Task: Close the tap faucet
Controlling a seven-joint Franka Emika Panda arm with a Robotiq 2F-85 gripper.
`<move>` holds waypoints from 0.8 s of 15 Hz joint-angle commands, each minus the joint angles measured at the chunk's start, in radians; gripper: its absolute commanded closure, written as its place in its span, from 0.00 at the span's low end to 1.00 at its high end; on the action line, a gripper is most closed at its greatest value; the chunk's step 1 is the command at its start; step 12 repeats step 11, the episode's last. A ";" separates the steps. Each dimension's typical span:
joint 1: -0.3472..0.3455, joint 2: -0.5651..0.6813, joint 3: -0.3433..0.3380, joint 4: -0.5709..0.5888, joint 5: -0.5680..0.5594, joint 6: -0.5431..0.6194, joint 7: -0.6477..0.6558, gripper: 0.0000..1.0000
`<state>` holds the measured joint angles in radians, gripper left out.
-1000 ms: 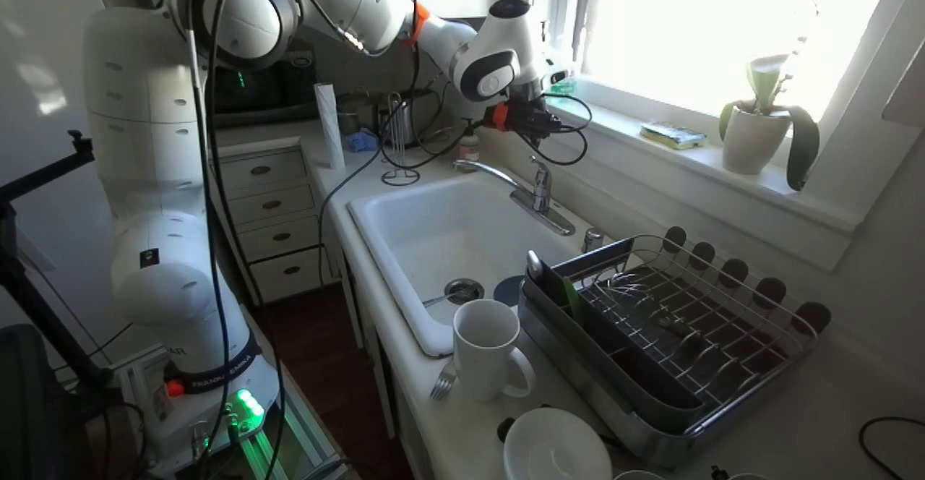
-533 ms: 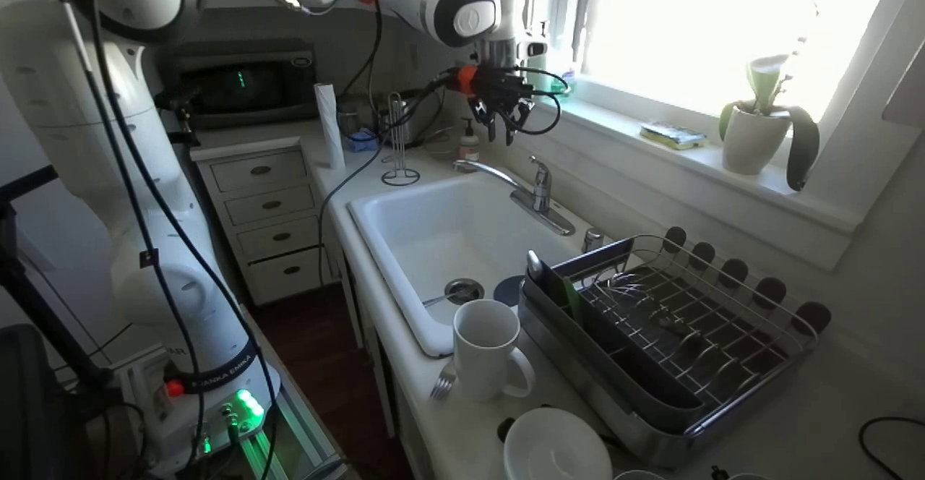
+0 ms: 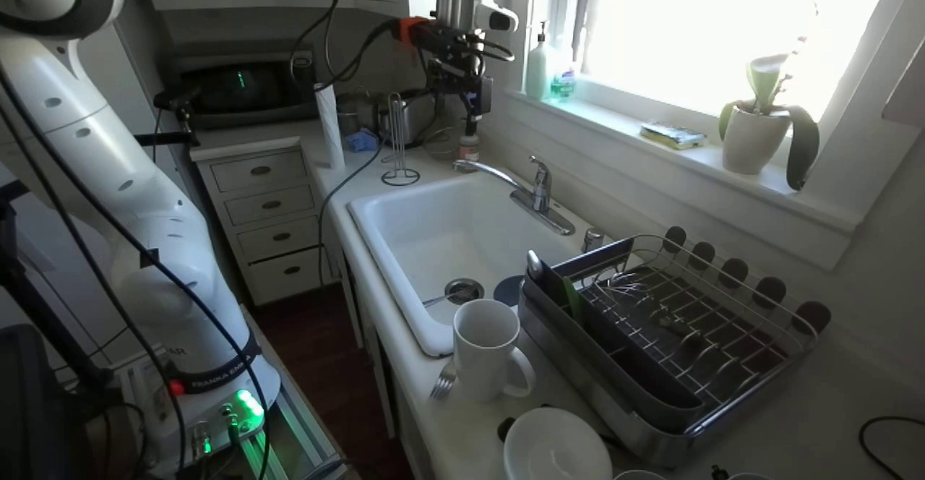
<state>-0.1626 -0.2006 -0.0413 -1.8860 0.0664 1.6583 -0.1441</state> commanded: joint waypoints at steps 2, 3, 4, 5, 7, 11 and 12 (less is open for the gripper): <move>0.022 -0.080 -0.010 -0.064 0.021 -0.066 0.258 0.00; 0.030 -0.033 -0.022 -0.019 0.000 -0.044 0.164 0.00; 0.032 -0.037 -0.021 -0.022 -0.001 -0.048 0.177 0.00; 0.034 -0.036 -0.021 -0.021 0.000 -0.048 0.176 0.00; 0.034 -0.033 -0.022 -0.021 0.000 -0.048 0.175 0.00; 0.034 -0.032 -0.023 -0.021 0.000 -0.048 0.174 0.00; 0.034 -0.032 -0.023 -0.021 0.000 -0.048 0.174 0.00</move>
